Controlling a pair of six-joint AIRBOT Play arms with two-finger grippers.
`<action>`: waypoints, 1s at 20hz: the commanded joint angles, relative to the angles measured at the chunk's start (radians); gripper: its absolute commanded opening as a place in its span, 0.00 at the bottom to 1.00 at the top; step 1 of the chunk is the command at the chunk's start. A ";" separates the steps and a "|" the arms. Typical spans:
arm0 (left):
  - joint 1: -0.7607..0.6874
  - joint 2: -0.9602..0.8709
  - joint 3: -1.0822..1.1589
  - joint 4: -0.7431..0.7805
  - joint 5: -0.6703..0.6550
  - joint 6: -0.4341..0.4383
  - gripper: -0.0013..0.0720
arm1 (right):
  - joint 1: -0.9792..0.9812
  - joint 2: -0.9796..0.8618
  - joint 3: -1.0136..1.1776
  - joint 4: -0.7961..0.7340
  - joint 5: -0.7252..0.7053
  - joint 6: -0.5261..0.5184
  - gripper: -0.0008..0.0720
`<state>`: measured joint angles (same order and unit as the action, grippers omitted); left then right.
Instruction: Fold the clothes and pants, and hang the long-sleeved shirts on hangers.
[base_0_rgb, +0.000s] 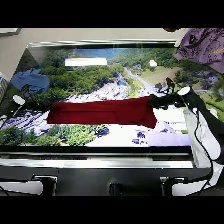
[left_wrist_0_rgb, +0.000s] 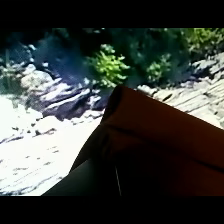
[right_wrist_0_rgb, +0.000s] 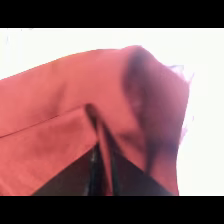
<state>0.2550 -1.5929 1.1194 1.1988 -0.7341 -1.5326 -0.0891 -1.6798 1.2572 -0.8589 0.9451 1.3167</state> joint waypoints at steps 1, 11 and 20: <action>-0.002 -0.006 0.037 -0.005 -0.043 0.000 0.39 | 0.000 -0.002 0.032 0.017 0.037 0.034 0.32; 0.001 0.037 0.302 0.209 -0.453 -0.064 0.75 | -0.193 -0.021 0.267 -0.030 0.460 0.012 0.86; 0.001 0.055 0.315 0.209 -0.459 -0.064 0.75 | -0.240 -0.229 0.212 0.126 0.507 -0.125 0.93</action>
<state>0.2558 -1.5402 1.4303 1.3994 -1.1835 -1.5955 -0.3325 -1.8488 1.4811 -0.7795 1.4361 1.2343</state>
